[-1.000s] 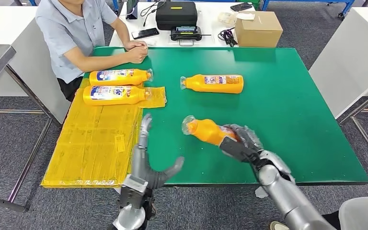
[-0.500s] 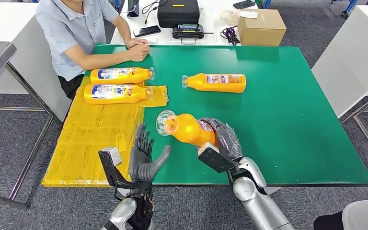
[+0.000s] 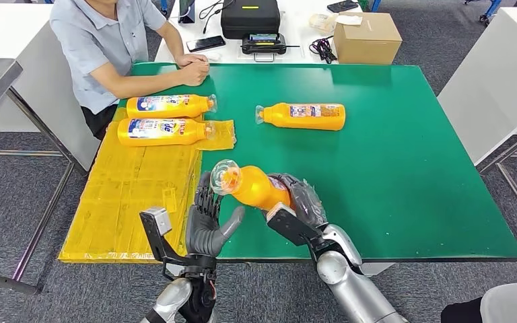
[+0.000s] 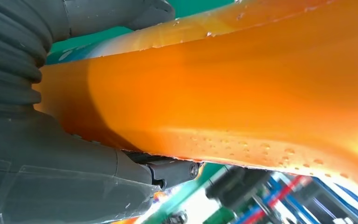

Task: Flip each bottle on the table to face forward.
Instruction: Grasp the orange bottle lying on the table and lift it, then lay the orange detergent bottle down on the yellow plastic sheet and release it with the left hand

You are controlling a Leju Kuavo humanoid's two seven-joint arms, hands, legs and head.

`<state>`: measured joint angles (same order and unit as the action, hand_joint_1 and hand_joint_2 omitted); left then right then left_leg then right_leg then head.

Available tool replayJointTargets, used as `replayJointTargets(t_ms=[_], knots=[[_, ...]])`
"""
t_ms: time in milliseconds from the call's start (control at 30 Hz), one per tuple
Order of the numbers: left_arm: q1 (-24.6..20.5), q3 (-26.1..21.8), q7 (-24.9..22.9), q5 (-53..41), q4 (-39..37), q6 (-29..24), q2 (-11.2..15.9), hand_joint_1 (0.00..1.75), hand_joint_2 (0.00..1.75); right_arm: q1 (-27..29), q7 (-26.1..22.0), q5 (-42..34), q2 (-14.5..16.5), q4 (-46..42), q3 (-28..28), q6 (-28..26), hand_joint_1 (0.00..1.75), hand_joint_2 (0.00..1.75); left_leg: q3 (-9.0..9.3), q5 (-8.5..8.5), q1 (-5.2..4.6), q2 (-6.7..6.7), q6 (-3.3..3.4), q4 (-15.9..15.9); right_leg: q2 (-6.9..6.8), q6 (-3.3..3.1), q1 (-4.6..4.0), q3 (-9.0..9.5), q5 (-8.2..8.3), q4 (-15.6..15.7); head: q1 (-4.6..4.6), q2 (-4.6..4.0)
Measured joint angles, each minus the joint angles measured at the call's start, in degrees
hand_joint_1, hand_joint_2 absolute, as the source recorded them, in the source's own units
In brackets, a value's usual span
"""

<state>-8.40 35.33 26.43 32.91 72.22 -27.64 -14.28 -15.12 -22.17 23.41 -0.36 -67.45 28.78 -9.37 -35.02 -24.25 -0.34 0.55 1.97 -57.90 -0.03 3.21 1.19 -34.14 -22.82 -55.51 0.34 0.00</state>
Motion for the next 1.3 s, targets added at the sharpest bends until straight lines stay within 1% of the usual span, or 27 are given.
replayJointTargets(t_ms=[133,233,400,600,833,1167,1300], knots=[[-0.04,1.44,1.92,-2.41,1.12,-0.09,0.28,0.00,1.75,-0.83,0.34,-0.43,0.57,3.71,0.77,1.03,1.75,1.75,-0.01,0.00,0.00,0.00,0.00,0.00,0.00,0.00,0.00,0.00,0.00,0.00,-0.01,0.00],[-0.08,2.14,2.52,-3.15,1.54,-0.20,0.31,0.00,1.75,-1.29,0.43,-0.65,1.02,5.40,1.26,1.31,1.75,1.75,-0.01,0.00,0.00,0.00,0.00,0.00,0.00,0.00,0.00,-0.01,0.00,0.00,-0.01,0.00],[-0.08,2.37,2.85,-3.65,1.84,-0.33,0.32,0.00,1.75,-1.80,0.53,-0.76,1.39,6.96,1.62,1.41,1.75,1.75,-0.01,0.00,0.00,0.00,0.00,0.00,0.00,0.00,0.00,-0.02,0.00,0.00,-0.01,0.00],[-0.16,3.34,4.59,-5.99,1.95,-0.93,0.46,0.00,1.75,-2.38,1.32,-0.90,1.73,8.19,1.84,1.80,1.75,1.75,-0.01,0.00,0.00,-0.01,0.00,0.00,0.00,0.00,0.00,-0.02,0.00,0.00,0.00,0.00],[-1.34,3.58,1.26,-4.53,-0.28,-1.09,0.53,0.00,1.75,-3.04,1.38,0.52,2.37,8.91,2.14,-0.19,1.75,1.75,-0.01,0.00,0.00,-0.02,0.00,0.00,0.00,0.00,0.00,-0.03,0.00,0.00,-0.01,0.00],[-3.64,2.99,0.71,-0.68,-5.70,-1.03,0.12,0.00,1.75,-3.24,1.67,3.01,2.62,6.88,4.15,-3.04,1.75,1.75,-0.07,0.03,0.00,0.01,0.02,0.00,-0.03,0.00,0.00,-0.07,0.00,-0.01,0.02,0.00],[-4.10,1.85,-0.28,0.99,-7.28,-1.05,-0.07,0.00,1.75,-3.15,1.31,3.30,2.68,5.40,5.31,-3.34,1.75,1.75,-0.08,0.04,0.01,0.01,0.02,0.00,-0.04,0.00,-0.01,-0.11,0.00,0.00,-0.01,0.00]])
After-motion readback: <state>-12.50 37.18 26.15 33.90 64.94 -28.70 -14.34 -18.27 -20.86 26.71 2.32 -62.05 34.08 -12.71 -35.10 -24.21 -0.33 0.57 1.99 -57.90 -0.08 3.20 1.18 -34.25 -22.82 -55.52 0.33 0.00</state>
